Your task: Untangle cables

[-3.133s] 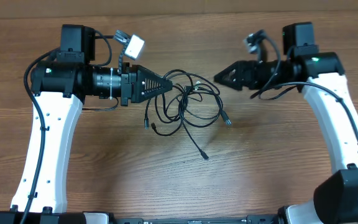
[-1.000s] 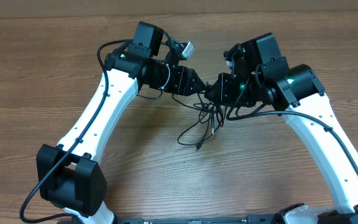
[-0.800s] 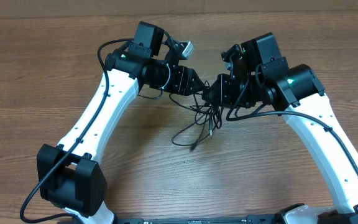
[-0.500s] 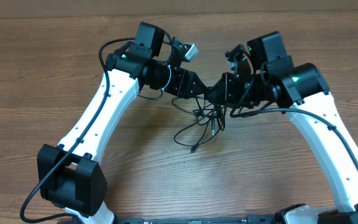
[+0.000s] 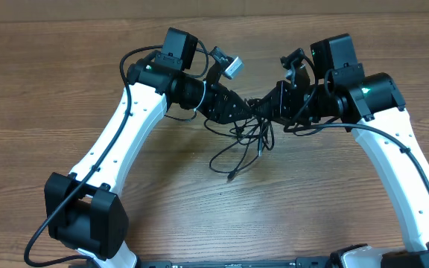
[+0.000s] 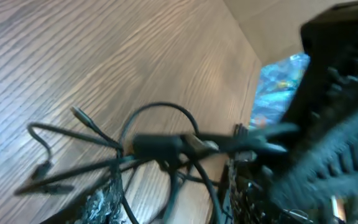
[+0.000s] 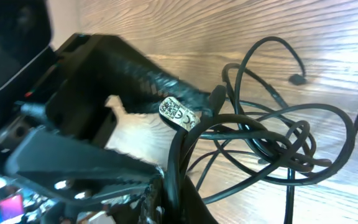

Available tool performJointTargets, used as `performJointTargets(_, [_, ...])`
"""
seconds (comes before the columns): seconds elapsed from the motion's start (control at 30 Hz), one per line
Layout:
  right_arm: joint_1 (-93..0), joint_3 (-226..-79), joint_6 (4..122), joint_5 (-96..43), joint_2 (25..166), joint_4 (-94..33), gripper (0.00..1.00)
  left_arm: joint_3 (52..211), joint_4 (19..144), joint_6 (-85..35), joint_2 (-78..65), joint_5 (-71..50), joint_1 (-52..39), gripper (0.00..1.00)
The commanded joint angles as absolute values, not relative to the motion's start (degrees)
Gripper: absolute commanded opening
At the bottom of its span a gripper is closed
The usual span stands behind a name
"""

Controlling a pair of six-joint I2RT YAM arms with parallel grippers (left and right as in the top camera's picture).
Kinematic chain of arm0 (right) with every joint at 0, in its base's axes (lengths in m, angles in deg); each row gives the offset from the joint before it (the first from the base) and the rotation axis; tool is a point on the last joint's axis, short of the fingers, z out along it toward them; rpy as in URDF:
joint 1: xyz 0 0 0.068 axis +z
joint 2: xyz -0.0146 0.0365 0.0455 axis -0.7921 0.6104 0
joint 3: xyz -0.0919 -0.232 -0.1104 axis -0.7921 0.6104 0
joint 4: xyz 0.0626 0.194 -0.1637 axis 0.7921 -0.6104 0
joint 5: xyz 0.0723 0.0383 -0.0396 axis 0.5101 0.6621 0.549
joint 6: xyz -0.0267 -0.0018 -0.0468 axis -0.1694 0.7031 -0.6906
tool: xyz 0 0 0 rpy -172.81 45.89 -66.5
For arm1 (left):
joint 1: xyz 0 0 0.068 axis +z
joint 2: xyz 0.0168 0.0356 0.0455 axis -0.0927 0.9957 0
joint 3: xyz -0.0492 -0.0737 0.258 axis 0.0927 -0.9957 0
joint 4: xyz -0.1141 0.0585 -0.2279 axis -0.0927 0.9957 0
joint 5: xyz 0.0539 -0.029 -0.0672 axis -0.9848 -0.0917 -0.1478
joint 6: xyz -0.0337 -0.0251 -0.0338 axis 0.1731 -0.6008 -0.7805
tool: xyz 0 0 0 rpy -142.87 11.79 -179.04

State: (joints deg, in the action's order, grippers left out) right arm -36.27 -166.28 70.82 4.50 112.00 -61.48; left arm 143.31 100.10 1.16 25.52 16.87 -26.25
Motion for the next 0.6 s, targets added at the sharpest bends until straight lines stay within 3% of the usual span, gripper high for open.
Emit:
performJointTargets(0.0, [-36.4,-168.3,70.2,10.5,110.6,-61.0,0.04,144.4,99.3,-1.2,26.2,12.4,-27.0,0.55])
performJointTargets(0.13, [-36.4,-168.3,70.1,13.1,110.6,-61.1,0.04,144.4,97.0,-6.7,26.2,7.4,-27.6,0.49])
performJointTargets(0.27, [-36.4,-168.3,70.0,14.1,110.6,-62.2,0.04,144.4,94.3,-19.8,26.2,-0.6,-27.6,0.47])
performJointTargets(0.57, [-36.3,-168.3,68.5,18.6,110.6,-63.1,0.04,144.4,88.2,-31.0,26.3,-2.2,-28.3,0.42])
